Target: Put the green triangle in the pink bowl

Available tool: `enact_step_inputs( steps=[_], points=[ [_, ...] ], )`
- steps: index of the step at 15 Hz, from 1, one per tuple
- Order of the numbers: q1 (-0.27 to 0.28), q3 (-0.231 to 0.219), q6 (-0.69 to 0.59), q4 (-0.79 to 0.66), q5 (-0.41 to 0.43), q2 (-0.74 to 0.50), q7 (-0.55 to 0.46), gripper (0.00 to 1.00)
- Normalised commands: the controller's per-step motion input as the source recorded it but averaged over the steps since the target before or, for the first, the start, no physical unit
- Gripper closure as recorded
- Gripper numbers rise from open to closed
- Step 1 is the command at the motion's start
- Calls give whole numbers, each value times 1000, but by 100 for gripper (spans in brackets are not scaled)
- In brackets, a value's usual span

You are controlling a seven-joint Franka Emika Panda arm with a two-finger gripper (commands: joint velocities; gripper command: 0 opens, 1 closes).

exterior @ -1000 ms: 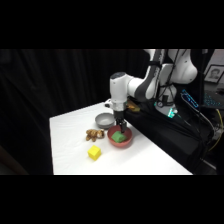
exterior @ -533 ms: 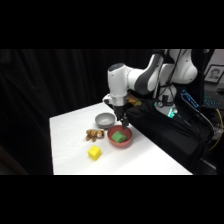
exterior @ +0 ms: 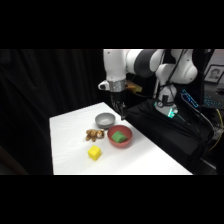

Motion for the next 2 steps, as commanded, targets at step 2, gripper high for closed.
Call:
enact_step_inputs(
  steps=[2],
  points=[
    [-9,47,-331,194,59,-180,72,0]
  ],
)
